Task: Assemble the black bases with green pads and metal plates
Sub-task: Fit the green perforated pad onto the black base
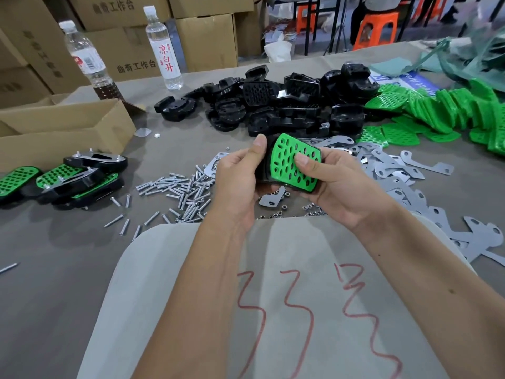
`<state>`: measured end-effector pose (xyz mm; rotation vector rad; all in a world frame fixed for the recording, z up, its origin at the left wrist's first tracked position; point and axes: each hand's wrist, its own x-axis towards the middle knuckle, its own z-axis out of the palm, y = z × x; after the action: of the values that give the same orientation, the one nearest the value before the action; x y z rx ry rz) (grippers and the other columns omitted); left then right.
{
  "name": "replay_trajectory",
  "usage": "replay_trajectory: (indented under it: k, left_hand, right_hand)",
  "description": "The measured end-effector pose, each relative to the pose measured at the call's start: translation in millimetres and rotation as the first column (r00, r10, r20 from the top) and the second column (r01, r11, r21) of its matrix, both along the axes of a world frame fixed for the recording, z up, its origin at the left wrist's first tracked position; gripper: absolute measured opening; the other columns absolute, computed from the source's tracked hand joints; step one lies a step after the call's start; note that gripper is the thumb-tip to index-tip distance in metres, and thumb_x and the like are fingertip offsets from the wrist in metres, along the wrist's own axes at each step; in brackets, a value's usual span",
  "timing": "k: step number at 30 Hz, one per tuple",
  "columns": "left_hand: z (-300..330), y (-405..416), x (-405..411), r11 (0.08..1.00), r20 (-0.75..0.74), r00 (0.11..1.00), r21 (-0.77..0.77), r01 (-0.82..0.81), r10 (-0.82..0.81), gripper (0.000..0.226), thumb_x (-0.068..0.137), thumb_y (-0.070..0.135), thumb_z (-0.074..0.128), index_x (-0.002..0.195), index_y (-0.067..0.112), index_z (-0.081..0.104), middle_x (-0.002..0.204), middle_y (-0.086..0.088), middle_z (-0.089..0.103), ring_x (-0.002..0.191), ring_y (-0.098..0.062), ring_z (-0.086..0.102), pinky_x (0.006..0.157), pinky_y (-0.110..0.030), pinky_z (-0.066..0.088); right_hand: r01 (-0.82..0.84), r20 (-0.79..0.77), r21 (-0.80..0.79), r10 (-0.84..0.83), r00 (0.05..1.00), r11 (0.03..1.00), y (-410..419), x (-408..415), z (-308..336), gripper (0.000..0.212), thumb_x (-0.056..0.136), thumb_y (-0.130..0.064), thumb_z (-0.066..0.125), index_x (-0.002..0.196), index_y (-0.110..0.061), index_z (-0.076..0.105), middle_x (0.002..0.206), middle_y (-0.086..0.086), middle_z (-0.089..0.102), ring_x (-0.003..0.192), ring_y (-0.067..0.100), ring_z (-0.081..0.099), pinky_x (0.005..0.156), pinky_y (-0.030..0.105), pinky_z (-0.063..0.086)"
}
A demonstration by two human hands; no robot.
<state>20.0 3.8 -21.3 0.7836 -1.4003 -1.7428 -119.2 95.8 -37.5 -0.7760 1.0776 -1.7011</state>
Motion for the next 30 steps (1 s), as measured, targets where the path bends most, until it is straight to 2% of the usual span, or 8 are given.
replay_trajectory:
  k: [5,10,13,17,21,24,27,30]
  left_hand:
    - [0,-1,0,0.944,0.168,0.974,-0.318,-0.093,0.153,0.041,0.093,0.043,0.065,0.085,0.004,0.075,0.083,-0.022,0.074,0.078,-0.041,0.074,0.068,-0.055,0.064]
    - [-1,-4,-1,0.84,0.263,0.911,-0.524,-0.141,0.317,0.052,0.088,0.051,0.056,0.079,0.001,0.07,0.074,-0.021,0.069,0.074,-0.042,0.069,0.067,-0.057,0.06]
    - [-6,-6,-3,0.904,0.24,0.935,-0.4,-0.151,0.262,0.055,0.086,0.051,0.059,0.083,-0.003,0.069,0.082,-0.027,0.07,0.079,-0.046,0.07,0.068,-0.058,0.061]
    - [-10,-4,-4,0.969,0.183,0.971,-0.218,-0.113,0.154,0.044,0.093,0.045,0.061,0.085,0.004,0.072,0.083,-0.019,0.075,0.073,-0.031,0.075,0.058,-0.037,0.059]
    - [-15,-1,-5,0.991,0.155,0.988,-0.134,0.018,0.003,0.025,0.092,0.033,0.072,0.096,0.009,0.075,0.094,-0.016,0.078,0.084,-0.022,0.074,0.077,-0.043,0.063]
    - [-14,-1,-3,0.994,0.163,0.983,-0.049,0.098,-0.089,0.013,0.092,0.01,0.075,0.105,0.01,0.074,0.1,-0.011,0.079,0.088,-0.02,0.075,0.072,-0.031,0.059]
    - [-12,-3,0,0.994,0.13,0.987,-0.029,0.101,-0.096,0.017,0.092,0.006,0.073,0.11,0.007,0.073,0.101,-0.011,0.079,0.092,-0.024,0.076,0.076,-0.032,0.061]
    - [-11,-1,1,0.996,0.093,0.992,-0.002,0.086,-0.085,0.018,0.091,0.005,0.073,0.109,0.01,0.073,0.097,-0.007,0.078,0.09,-0.022,0.075,0.076,-0.032,0.061]
  right_hand:
    - [0.052,-0.066,0.089,-0.046,0.997,0.995,1,-1,2,0.043,0.077,-0.018,0.075,0.114,0.003,0.07,0.108,0.02,0.077,0.098,0.034,0.076,0.077,0.041,0.065]
    - [0.135,-0.155,0.114,-0.117,0.981,0.984,-2,5,0,0.03,0.084,-0.012,0.077,0.11,0.003,0.07,0.103,0.021,0.078,0.098,0.036,0.077,0.081,0.049,0.063]
    - [0.133,-0.155,0.109,-0.115,0.981,0.985,-3,6,1,0.038,0.075,-0.019,0.079,0.107,-0.001,0.071,0.102,0.018,0.079,0.095,0.033,0.077,0.076,0.044,0.064]
    - [0.152,-0.156,0.129,-0.131,0.979,0.98,-2,7,1,0.022,0.086,-0.011,0.076,0.105,-0.002,0.072,0.1,0.016,0.079,0.094,0.032,0.077,0.071,0.04,0.064]
    - [0.213,-0.129,0.121,-0.197,0.972,0.969,0,7,2,0.013,0.093,-0.003,0.071,0.106,0.0,0.072,0.098,0.018,0.078,0.091,0.034,0.077,0.065,0.04,0.064]
    - [0.224,-0.099,0.148,-0.21,0.973,0.963,1,4,2,0.023,0.092,-0.003,0.073,0.113,0.004,0.069,0.107,0.023,0.076,0.097,0.039,0.075,0.077,0.049,0.064]
    - [0.195,-0.116,0.135,-0.18,0.977,0.971,1,3,2,0.038,0.078,-0.014,0.08,0.111,0.001,0.07,0.108,0.022,0.076,0.099,0.039,0.075,0.087,0.057,0.061]
    - [0.154,-0.093,0.131,-0.143,0.985,0.979,1,1,2,0.035,0.075,-0.015,0.08,0.107,-0.003,0.072,0.108,0.019,0.077,0.106,0.039,0.074,0.097,0.057,0.058]
